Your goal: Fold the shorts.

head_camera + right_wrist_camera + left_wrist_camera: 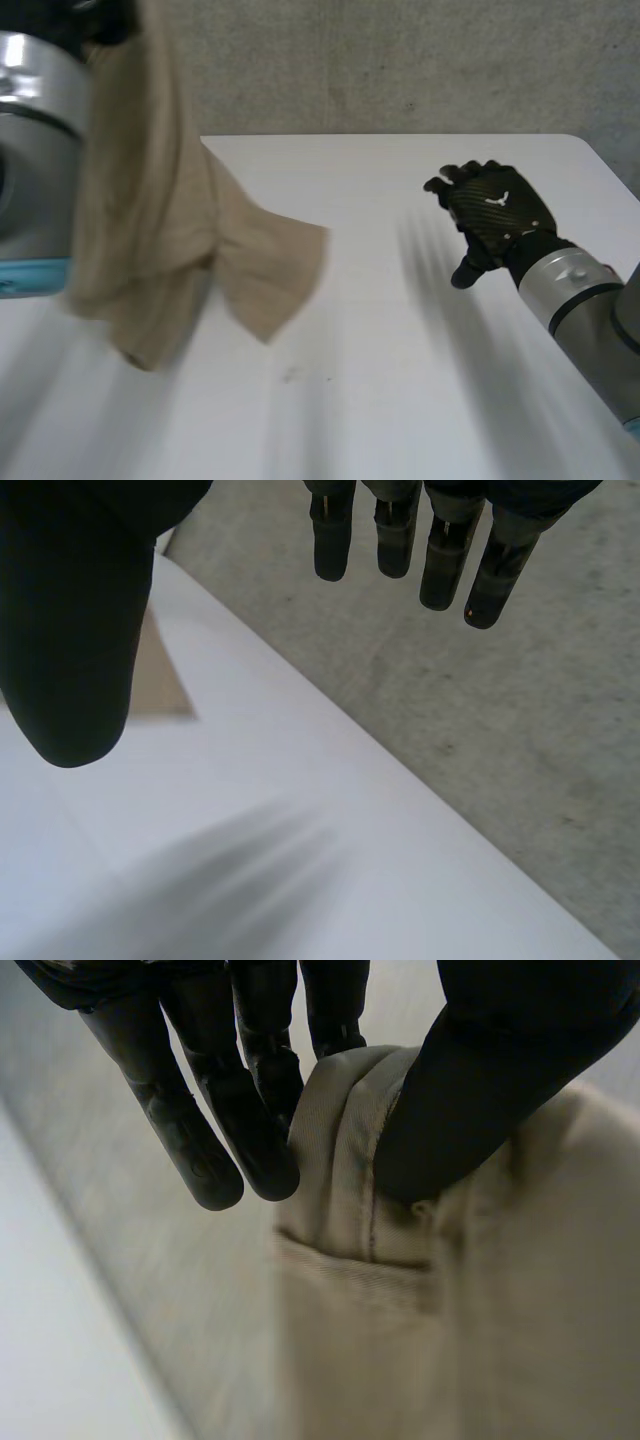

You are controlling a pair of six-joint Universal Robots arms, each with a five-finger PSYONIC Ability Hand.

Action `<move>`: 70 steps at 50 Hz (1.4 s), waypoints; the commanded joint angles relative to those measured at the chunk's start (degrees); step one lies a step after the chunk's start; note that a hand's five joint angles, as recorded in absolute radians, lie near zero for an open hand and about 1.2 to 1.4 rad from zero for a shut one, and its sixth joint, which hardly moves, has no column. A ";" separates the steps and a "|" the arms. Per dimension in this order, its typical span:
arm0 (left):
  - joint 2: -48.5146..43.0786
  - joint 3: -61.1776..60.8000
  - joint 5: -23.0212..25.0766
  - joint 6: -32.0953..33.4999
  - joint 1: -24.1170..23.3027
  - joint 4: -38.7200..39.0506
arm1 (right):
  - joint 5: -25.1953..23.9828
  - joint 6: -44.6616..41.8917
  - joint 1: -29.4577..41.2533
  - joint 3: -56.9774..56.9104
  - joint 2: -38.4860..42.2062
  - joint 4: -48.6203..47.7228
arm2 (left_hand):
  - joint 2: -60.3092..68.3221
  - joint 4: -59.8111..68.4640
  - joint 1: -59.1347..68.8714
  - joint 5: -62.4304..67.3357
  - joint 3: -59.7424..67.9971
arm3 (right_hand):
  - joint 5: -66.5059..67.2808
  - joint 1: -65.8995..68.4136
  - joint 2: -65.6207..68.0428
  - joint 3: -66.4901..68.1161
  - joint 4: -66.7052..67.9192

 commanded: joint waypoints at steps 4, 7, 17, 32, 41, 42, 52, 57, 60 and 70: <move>-21.29 5.97 2.89 7.99 -26.24 7.34 | 0.49 0.63 -6.50 -0.27 -2.20 -0.29 | 12.42 11.56 14.52 16.56 12.02 | -3.87 -1.28 -2.04 -1.88 -2.96; -28.22 5.27 3.42 12.81 -28.88 6.91 | 0.49 0.71 -8.51 -0.62 -2.29 -0.20 | 2.62 1.76 4.72 6.76 2.22 | -3.87 -1.28 -2.04 -1.88 -2.96; -31.60 -0.18 3.16 18.90 -29.68 4.18 | 0.05 0.80 -10.98 -1.41 -2.38 -0.11 | -54.84 -55.70 -52.74 -50.70 -55.24 | -3.87 -1.28 -2.04 -1.88 -2.96; -14.47 -10.72 2.63 12.40 -24.15 1.54 | -6.45 -0.25 -10.72 -1.68 -2.64 4.62 | -55.01 -55.87 -52.91 -50.87 -55.41 | -3.87 -1.28 -2.04 -1.88 -2.96; -5.32 -19.69 0.26 4.40 -18.96 -3.37 | -15.59 -1.22 -10.63 -3.52 -2.38 15.26 | -54.33 -55.20 -52.23 -50.19 -54.73 | -3.87 -1.28 -2.04 -1.88 -2.96; -4.97 -20.13 0.00 3.70 -18.70 -4.25 | -15.77 -1.31 -10.55 -3.61 -2.38 15.96 | -54.50 -55.36 -52.40 -50.36 -54.90 | -3.87 -1.28 -2.04 -1.88 -2.96; 1.79 -21.54 0.08 -10.36 -13.42 -17.17 | -15.60 -1.84 -8.79 -3.70 -1.15 17.46 | -56.19 -57.05 -54.08 -52.04 -56.58 | -3.87 -1.28 -2.04 -1.88 -2.96; 7.24 -21.01 0.52 -17.39 -9.12 -17.88 | -15.95 -1.83 -5.90 -3.79 -2.99 17.64 | -56.35 -57.21 -54.25 -52.21 -56.75 | -3.87 -1.28 -2.04 -1.88 -2.96; 8.92 -20.40 0.52 -19.24 -7.62 -17.79 | -15.86 -2.10 -3.52 -3.79 -4.57 17.55 | -56.35 -57.21 -54.25 -52.21 -56.75 | -3.87 -1.28 -2.04 -1.88 -2.96; 10.15 -18.11 3.60 -19.87 -1.12 -18.93 | -15.69 -2.62 4.48 -4.05 -9.41 17.11 | -56.36 -57.22 -54.26 -52.22 -56.75 | -3.87 -1.28 -2.04 -1.88 -2.96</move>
